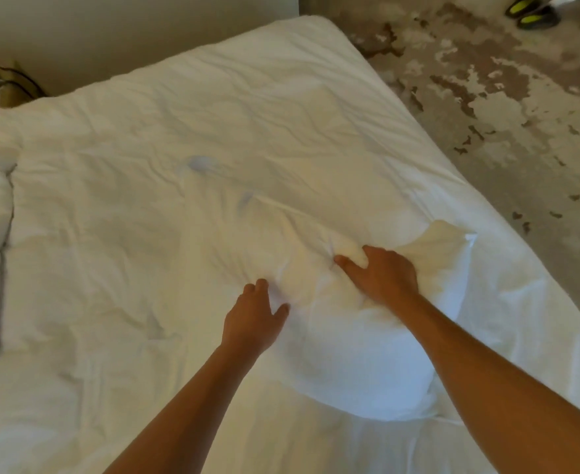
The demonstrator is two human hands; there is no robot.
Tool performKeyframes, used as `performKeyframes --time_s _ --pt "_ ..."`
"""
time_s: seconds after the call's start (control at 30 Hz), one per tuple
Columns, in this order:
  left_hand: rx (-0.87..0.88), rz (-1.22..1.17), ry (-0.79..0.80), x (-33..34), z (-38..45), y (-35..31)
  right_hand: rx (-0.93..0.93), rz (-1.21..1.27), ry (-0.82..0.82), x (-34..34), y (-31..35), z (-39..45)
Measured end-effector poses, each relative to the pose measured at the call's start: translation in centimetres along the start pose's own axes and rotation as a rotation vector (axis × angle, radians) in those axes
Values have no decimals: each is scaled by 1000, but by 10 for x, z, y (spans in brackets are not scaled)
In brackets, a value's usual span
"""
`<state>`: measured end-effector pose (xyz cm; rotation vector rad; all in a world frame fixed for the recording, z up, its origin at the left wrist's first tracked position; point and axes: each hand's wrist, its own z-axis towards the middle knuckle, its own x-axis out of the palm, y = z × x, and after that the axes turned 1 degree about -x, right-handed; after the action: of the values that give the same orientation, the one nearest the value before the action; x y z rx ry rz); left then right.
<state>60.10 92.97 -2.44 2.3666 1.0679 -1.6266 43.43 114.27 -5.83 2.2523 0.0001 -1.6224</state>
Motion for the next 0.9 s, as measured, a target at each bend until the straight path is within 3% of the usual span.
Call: performKeyframes --time_s 0.1,0.17,0.33,0.47,0.63,0.9 --pt "135 4 -233 -27 -29 -13 -42 41 -3 -14 4 -52" --pt "217 57 -271 -42 -51 -19 -70 80 16 -21 7 -91" --pt "384 401 -140 -68 -108 0 -87 160 40 -28 28 -197" --pt "539 605 -44 -84 -161 47 -208 215 16 -16 47 -287" --pt "629 441 -95 -88 -234 118 -322 347 26 -27 89 -357" --pt "406 159 -139 -106 -328 234 -485 250 96 -38 193 -425"
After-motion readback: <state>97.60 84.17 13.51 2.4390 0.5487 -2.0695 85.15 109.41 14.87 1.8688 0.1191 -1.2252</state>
